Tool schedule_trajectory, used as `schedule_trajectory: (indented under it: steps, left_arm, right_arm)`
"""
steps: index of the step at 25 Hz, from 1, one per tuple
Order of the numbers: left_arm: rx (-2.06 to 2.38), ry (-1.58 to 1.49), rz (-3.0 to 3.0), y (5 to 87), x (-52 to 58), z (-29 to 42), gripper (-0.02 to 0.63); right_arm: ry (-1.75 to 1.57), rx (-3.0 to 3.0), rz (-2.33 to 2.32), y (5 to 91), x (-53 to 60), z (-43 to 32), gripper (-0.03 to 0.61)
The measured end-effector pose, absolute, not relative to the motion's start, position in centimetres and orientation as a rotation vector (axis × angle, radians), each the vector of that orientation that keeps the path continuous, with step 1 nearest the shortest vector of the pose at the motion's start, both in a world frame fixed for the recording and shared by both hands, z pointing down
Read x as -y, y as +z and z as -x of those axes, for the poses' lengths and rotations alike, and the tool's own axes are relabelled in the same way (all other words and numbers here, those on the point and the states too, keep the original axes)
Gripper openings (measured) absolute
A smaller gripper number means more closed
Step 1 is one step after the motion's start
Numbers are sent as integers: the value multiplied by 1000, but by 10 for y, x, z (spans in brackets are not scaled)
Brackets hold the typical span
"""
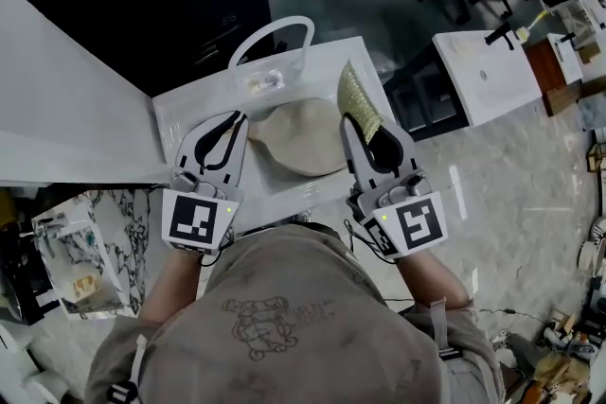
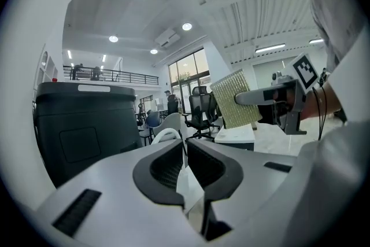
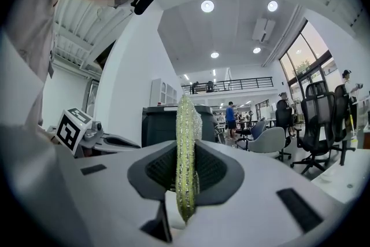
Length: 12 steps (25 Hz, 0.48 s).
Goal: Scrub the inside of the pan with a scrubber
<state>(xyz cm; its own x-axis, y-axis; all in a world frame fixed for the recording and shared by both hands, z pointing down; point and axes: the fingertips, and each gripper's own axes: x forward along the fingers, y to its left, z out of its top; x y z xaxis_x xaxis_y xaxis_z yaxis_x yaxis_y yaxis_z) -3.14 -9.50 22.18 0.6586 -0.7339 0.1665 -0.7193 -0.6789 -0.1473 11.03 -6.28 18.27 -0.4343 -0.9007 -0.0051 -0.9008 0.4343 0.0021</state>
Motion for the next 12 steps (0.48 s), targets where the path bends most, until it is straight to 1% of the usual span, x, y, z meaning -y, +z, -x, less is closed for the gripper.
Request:
schedule_trajectory:
  steps: [12]
  left_arm:
    - [-1217,-346,2782,214,89,29,37]
  right_arm:
    - [77,-2682,1675,179,60,-110,72]
